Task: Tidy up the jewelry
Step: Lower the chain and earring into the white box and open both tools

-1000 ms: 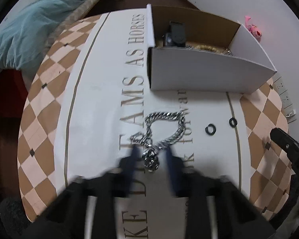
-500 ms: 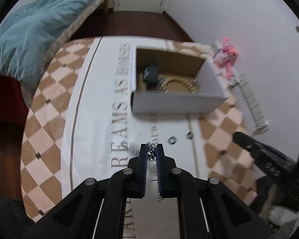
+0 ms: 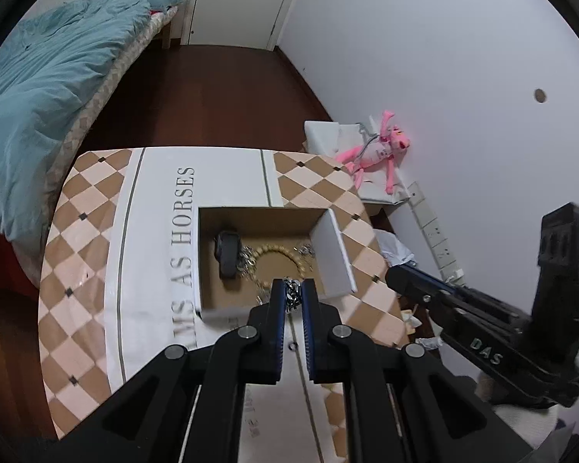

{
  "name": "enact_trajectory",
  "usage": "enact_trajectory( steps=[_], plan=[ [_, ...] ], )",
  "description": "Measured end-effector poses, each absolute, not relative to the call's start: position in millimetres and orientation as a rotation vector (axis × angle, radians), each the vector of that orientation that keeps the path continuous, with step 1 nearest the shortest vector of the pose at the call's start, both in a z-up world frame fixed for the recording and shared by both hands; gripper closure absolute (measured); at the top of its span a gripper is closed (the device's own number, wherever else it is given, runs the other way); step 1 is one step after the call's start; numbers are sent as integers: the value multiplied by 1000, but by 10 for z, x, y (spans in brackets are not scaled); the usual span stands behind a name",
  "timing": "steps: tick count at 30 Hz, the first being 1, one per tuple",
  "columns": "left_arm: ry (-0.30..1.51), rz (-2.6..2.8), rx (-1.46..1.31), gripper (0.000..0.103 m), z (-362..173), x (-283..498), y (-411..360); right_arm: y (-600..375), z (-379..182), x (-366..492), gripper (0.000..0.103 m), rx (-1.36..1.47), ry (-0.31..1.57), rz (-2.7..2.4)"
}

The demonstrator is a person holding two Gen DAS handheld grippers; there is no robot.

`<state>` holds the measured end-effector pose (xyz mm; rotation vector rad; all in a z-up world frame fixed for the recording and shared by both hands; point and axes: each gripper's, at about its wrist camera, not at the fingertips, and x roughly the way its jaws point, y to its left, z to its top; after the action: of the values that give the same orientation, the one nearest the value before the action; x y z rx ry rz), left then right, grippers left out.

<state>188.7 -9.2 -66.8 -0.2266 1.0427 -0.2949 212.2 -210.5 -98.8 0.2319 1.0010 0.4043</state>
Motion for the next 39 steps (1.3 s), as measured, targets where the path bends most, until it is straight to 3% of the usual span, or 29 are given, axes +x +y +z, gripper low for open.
enact_trajectory(
  steps=[12,27,28,30,31,32,35,39],
  plan=[
    [1248,-216,-235,97,-1292,2459,-6,-1886,-1444,2890,94,133,1201,398],
    [1219,-171,-228,94,-1141,2738,55,-1717,-1658,3063,93,101,1304,389],
    [1219,-146,-210,91,-1146,2734,68,-1702,-1675,3071,93,95,1317,384],
    [1209,-86,-155,69,-1149,2715,93,-1691,-1716,3078,93,86,1341,378],
    [1203,-61,-138,32,-1156,2695,114,-1690,-1741,3076,92,86,1354,378],
    [1198,-47,-131,2,-1165,2679,139,-1695,-1754,3074,87,85,1358,372],
    [1165,0,-113,2,-1193,2601,215,-1729,-1783,3062,64,100,1364,365],
    [1151,50,-60,2,-1280,2515,237,-1753,-1756,3039,61,90,1342,339]
  ],
)
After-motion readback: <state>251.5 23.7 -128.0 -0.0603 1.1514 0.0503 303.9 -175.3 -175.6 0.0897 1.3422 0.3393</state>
